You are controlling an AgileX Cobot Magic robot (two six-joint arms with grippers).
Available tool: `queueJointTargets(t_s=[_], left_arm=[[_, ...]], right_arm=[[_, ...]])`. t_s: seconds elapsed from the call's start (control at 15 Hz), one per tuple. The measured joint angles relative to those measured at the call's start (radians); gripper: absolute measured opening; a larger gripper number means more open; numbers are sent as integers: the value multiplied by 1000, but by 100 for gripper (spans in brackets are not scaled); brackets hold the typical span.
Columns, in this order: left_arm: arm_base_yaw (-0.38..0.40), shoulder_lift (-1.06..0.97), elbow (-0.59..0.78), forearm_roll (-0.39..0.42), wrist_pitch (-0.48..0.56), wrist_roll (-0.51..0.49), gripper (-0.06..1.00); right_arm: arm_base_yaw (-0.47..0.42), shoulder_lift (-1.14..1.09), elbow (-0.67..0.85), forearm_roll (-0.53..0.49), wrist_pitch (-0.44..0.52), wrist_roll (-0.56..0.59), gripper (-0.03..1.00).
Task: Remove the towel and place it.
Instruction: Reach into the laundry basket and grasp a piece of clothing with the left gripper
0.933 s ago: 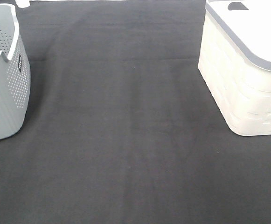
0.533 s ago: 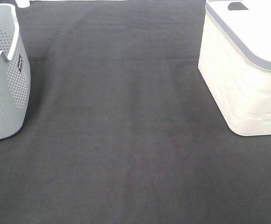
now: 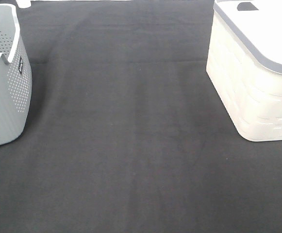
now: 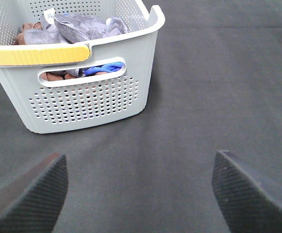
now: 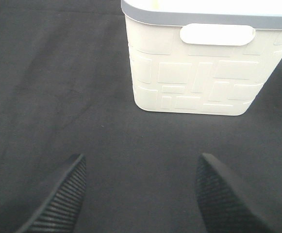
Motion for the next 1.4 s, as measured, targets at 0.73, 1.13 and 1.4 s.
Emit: queueJointTargets(t_s=[0.73, 1.13, 1.4], left_arm=[[0, 0, 0, 0, 0, -2, 76], [0, 0, 0, 40, 0, -45, 76], [0, 0, 0, 40, 0, -47, 76]], right_arm=[[0, 0, 0, 0, 0, 0, 65], [0, 0, 0, 0, 0, 0, 65], [0, 0, 0, 0, 0, 0, 65]])
